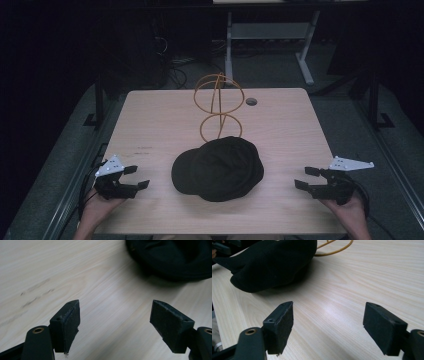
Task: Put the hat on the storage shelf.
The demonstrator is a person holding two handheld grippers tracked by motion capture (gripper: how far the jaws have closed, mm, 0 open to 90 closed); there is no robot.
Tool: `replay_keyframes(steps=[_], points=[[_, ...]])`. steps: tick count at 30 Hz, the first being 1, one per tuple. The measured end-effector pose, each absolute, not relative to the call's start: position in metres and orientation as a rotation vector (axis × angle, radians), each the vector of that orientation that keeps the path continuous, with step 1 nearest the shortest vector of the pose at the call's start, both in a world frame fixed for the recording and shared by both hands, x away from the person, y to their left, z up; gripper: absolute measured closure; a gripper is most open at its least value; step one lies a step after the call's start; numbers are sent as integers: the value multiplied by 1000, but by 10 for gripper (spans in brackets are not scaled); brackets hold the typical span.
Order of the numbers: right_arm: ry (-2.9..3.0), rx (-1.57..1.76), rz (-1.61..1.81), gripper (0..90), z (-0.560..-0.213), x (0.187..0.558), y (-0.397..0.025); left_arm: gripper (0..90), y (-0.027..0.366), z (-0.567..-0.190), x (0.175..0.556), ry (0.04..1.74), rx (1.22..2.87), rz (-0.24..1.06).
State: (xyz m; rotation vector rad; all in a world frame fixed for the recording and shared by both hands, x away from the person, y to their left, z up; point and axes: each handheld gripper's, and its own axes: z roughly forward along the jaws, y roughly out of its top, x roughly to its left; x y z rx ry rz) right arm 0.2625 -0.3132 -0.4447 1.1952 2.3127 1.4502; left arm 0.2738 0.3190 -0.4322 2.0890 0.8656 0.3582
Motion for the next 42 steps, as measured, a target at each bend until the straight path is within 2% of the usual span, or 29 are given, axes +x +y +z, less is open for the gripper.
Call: replay_keyframes(steps=[6,13,18,29,42], points=[[2288,1217,1432,182,-443,259,-313,242,295,-413,267,762,2106,350],[2294,1229,1434,164,-443,260,-311,243,263,-390,262,633,2101,317],[2296,1241,1445,139,-444,261,-312,242,211,-378,261,494,2166,255],[2316,1233,1425,139,-445,260,-310,247,128,-378,264,326,2289,196],[2318,1214,1429,140,-444,260,-310,293,79,-389,272,262,2422,158]])
